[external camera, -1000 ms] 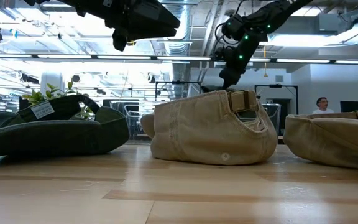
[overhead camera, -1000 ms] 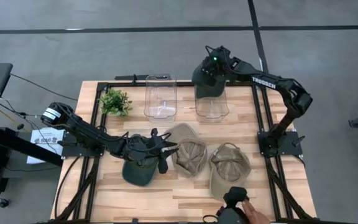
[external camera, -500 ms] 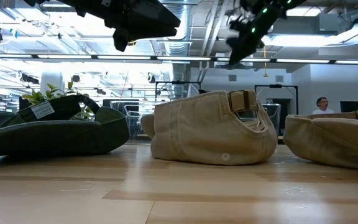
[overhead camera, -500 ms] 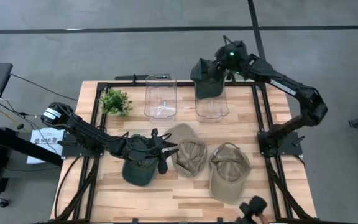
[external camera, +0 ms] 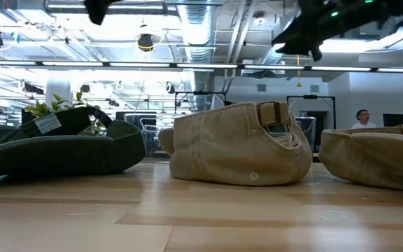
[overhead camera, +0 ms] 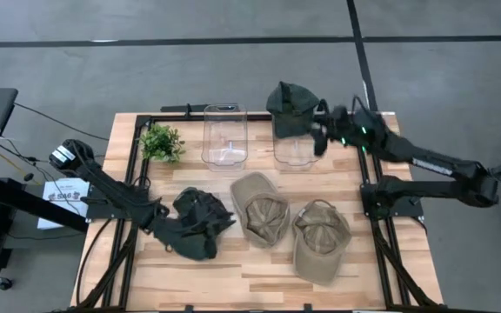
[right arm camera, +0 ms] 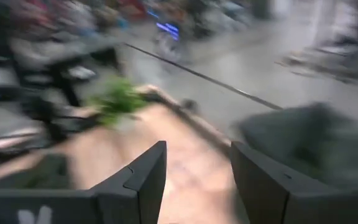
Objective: Pick & Place hat
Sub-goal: Put the black cap into the right transparent bin
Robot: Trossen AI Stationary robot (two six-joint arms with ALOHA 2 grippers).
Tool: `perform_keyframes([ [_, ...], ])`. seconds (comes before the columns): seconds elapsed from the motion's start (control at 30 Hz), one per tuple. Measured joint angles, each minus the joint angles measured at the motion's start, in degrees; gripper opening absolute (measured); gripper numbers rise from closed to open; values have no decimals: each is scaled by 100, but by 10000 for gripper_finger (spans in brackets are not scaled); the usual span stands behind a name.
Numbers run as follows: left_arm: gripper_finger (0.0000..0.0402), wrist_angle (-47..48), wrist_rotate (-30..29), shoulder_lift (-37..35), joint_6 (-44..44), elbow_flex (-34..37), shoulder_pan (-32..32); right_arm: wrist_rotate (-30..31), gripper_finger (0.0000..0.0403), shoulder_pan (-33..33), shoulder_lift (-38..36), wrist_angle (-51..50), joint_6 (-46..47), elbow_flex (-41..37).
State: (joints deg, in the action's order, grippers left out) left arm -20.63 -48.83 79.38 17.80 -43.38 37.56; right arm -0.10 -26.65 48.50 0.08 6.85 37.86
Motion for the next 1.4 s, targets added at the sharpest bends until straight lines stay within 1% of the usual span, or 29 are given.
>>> perform_keyframes([
  [0.07,99,335,-33,94,563,-2,211,7,171,457,-367,478,149,-461],
  [0.17,99,1091,-21,432,1888,0,419,215,173,1173,-717,1085,317,-979],
  [0.23,99,1378,130,692,2735,0,498,417,173,1648,-830,1342,329,-1181],
  [0.3,99,1480,389,908,3369,2,589,640,173,2136,-850,1373,328,-1237],
  [0.37,99,1505,619,1075,3789,4,692,852,172,2595,-817,1378,322,-1256],
  [0.47,99,1624,931,1118,4322,4,808,1174,170,3276,-670,1381,320,-1260],
  [0.6,99,2191,1206,1008,5032,4,894,1641,169,4075,-423,1538,315,-1265],
  [0.77,99,3053,2051,988,5777,4,844,2125,171,4902,-26,1863,260,-1264],
  [0.87,99,3257,2357,976,5931,4,858,2264,171,5284,284,2168,174,-1263],
  [0.97,99,3249,2636,812,5941,6,869,2308,170,5571,693,2620,52,-1263],
  [1.13,99,3504,2748,91,5947,4,945,2306,168,5784,1483,3599,-85,-1263],
  [1.23,99,4400,2791,-476,6268,4,994,2303,169,5803,1950,4139,-131,-1261],
  [1.33,99,5684,2871,-918,6995,4,1051,2291,171,5803,2374,4572,-131,-1261],
  [1.4,99,6341,3017,-1089,7492,4,1076,2280,171,5803,2614,4806,-131,-1261],
])
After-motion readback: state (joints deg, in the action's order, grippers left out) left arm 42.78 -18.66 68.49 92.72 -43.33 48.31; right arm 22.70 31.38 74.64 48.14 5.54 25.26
